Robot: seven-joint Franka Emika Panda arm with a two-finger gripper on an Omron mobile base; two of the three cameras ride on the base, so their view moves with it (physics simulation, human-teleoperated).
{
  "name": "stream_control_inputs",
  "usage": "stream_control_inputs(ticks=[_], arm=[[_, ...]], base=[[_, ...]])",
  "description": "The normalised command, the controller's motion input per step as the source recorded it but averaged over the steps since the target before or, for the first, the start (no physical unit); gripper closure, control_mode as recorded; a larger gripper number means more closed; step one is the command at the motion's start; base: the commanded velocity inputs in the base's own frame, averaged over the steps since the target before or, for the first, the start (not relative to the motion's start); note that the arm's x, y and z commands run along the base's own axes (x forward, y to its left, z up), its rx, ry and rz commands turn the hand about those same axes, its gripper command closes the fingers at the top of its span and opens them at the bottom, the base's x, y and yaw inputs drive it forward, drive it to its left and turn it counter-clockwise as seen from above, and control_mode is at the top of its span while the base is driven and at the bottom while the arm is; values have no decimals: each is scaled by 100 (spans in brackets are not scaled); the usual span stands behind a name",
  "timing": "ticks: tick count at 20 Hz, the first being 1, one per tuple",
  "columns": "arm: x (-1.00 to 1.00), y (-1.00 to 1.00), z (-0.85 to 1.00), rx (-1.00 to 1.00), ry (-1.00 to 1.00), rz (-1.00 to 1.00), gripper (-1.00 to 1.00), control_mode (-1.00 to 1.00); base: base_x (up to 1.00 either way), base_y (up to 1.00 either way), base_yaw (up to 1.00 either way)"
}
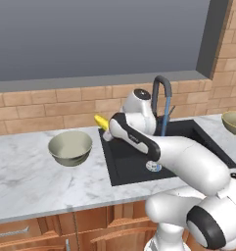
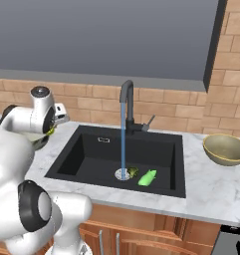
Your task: Pick the corns from the sink and place them in one bowl. Place the broccoli in the other bowl. Then turn off the sink faucet.
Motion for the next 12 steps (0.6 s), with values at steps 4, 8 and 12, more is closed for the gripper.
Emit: stream_control_inputs(ticks=[4,8,12], arm=[[0,40,-1,0,0,0,100,-100],[9,39,-13,0,1,0,100,-100],[31,41,-21,-2,4,0,100,-100]], base=[[0,0,0],[0,0,0],[0,0,0]])
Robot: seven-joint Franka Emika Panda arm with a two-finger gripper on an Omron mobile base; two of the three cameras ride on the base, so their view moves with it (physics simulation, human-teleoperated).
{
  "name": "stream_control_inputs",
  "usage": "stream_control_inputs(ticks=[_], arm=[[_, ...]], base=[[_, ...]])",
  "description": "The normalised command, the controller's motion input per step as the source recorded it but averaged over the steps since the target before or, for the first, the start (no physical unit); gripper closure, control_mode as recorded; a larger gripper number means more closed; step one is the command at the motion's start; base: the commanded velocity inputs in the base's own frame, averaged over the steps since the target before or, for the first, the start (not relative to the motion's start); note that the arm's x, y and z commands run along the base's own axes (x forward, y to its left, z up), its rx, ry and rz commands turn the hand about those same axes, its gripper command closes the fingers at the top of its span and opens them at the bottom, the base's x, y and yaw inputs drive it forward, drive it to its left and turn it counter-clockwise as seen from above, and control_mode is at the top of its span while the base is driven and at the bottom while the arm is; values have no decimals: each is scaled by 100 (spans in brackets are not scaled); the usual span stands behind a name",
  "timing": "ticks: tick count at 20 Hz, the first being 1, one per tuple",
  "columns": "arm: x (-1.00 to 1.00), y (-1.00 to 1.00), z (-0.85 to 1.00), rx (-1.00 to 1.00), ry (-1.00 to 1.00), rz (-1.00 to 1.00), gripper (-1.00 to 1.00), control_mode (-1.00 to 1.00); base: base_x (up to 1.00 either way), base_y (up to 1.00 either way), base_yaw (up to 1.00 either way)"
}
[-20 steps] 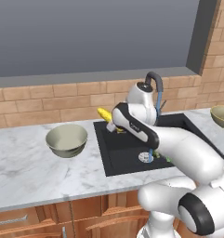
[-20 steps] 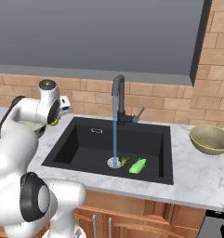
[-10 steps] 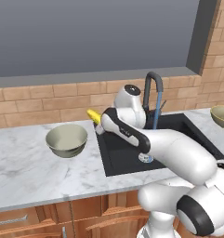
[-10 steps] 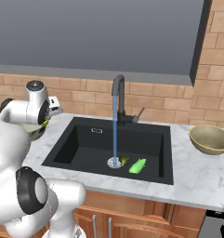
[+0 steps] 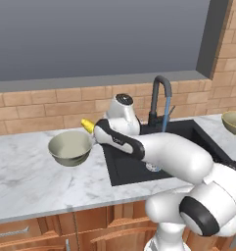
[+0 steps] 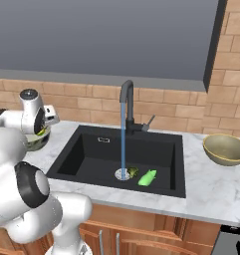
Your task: Pick the corns from the sink and place them in one bowl. Place the broccoli in the other bowl. Then turn off the sink faucet.
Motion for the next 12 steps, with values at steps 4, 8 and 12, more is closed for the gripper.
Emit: stream_control_inputs(ticks=[4,8,12], arm=[[38,39,-22,-2,4,0,100,-100],[43,35,-16,-2,5,0,100,-100],[45,30,-24,-1,5,1,100,-100]], base=[[0,0,0],[0,0,0],[0,0,0]])
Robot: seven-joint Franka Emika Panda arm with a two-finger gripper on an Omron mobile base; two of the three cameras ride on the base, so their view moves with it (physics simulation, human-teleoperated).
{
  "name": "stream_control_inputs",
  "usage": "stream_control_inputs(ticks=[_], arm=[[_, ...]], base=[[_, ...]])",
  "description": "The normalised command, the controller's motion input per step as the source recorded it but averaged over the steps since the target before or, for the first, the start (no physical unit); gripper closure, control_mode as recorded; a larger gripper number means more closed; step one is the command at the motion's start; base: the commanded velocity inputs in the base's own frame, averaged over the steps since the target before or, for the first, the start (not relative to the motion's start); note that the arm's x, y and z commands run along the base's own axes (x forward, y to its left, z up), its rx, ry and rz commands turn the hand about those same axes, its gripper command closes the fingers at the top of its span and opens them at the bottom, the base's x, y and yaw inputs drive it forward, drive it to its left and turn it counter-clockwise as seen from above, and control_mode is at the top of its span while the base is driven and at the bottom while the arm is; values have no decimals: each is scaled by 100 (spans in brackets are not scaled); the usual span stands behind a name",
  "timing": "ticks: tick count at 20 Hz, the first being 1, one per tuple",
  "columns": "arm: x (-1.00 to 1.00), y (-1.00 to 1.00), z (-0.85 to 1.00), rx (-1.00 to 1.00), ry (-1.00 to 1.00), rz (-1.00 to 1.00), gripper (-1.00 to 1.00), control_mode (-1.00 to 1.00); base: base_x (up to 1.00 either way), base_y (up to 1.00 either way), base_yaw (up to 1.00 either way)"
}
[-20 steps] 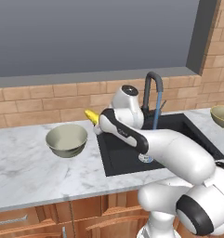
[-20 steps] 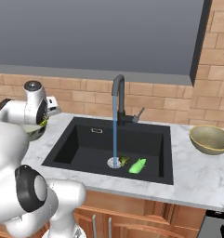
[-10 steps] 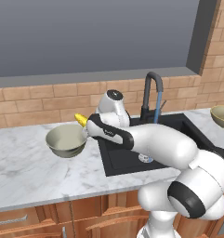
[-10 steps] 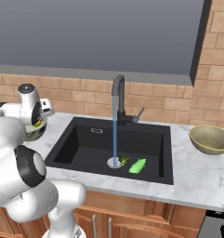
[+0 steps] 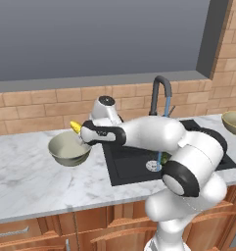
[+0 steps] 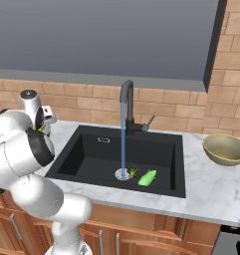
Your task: Pick the corns from the sink and place them in one bowl. Place the broccoli in the other bowl. Then turn off the sink faucet.
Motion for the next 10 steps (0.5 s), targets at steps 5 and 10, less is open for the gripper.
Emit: stream_control_inputs(ticks=[5,10], arm=[[45,26,-31,-2,7,1,100,-100],[41,22,-38,-3,8,2,100,-100]], base=[[0,0,0],[0,0,0]])
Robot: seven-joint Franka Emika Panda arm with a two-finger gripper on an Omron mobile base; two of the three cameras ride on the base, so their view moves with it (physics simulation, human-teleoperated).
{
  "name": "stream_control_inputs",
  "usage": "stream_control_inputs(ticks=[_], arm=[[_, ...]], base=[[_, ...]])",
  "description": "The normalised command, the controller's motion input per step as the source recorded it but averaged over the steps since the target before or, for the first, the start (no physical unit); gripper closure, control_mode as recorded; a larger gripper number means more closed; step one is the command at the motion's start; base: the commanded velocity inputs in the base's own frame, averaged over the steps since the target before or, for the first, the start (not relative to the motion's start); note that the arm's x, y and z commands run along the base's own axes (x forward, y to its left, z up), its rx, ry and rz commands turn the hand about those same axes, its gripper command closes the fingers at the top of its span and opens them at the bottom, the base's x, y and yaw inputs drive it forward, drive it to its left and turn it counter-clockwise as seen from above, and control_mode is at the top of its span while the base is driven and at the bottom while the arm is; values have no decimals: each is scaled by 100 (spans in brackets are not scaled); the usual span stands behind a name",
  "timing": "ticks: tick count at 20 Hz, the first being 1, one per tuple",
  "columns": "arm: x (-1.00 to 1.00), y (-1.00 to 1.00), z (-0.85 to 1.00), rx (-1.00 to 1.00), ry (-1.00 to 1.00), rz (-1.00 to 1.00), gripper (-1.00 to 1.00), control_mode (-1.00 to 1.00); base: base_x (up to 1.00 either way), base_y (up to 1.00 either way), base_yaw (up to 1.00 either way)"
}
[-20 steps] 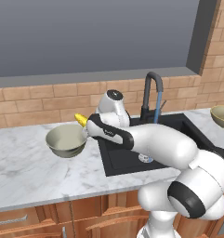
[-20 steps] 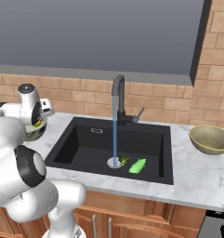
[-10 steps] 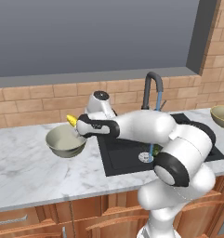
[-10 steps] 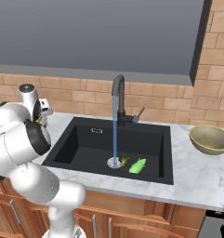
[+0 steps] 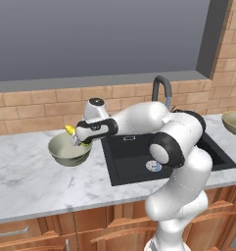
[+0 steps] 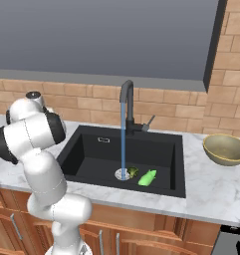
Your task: Pick the corns from the sink and place them in one bowl. Place the broccoli in the other bowl. Then turn off the sink faucet.
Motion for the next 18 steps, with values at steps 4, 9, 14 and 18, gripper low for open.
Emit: stream_control_inputs(ticks=[4,9,14,18], arm=[[41,26,-36,-4,8,1,100,-100],[39,29,-35,-5,9,1,100,-100],[38,22,-37,-6,10,1,100,-100],[13,30,-18,-7,3,1,-100,-100]], base=[[0,0,0],[0,0,0],[0,0,0],[0,0,0]])
